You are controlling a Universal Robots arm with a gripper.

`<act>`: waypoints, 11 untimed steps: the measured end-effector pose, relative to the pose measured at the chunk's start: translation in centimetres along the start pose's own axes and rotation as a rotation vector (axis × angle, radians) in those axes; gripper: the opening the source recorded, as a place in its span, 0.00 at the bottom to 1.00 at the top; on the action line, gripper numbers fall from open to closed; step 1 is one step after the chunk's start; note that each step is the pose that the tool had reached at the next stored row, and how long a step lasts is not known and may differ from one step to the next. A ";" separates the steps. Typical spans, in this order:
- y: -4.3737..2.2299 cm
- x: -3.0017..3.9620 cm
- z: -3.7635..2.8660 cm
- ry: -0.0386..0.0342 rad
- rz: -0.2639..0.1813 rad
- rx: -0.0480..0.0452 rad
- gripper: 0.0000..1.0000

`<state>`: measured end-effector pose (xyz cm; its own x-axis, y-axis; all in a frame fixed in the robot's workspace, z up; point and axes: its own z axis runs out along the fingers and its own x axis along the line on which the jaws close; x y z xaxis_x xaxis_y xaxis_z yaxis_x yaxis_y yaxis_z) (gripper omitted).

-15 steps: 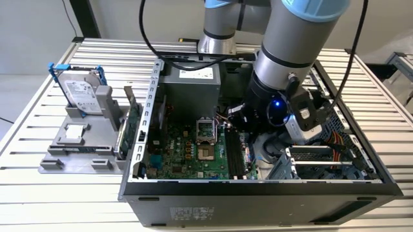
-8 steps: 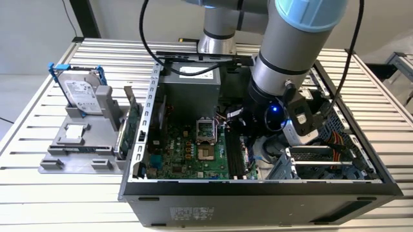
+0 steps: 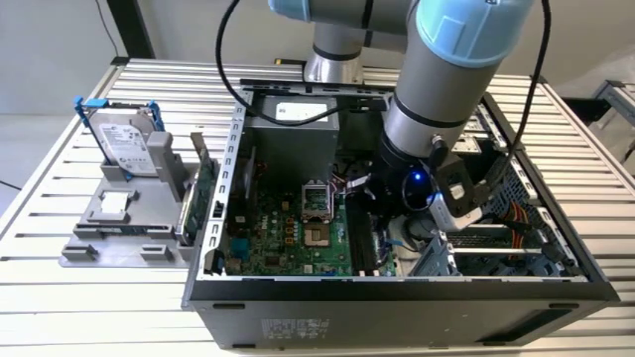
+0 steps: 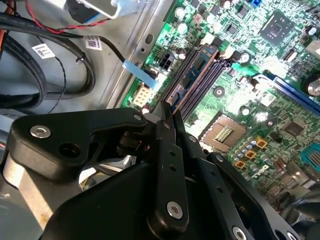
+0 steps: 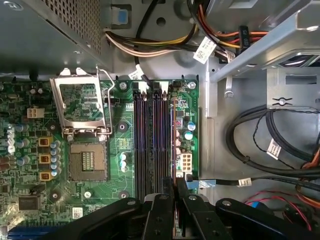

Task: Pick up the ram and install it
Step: 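Insert the ram into the slot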

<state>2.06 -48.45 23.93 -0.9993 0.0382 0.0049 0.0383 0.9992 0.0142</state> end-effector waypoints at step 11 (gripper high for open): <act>0.35 0.12 1.31 0.0001 -0.002 0.0002 0.00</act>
<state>1.95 -48.08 22.62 -0.9993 0.0360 0.0050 0.0360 0.9993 0.0140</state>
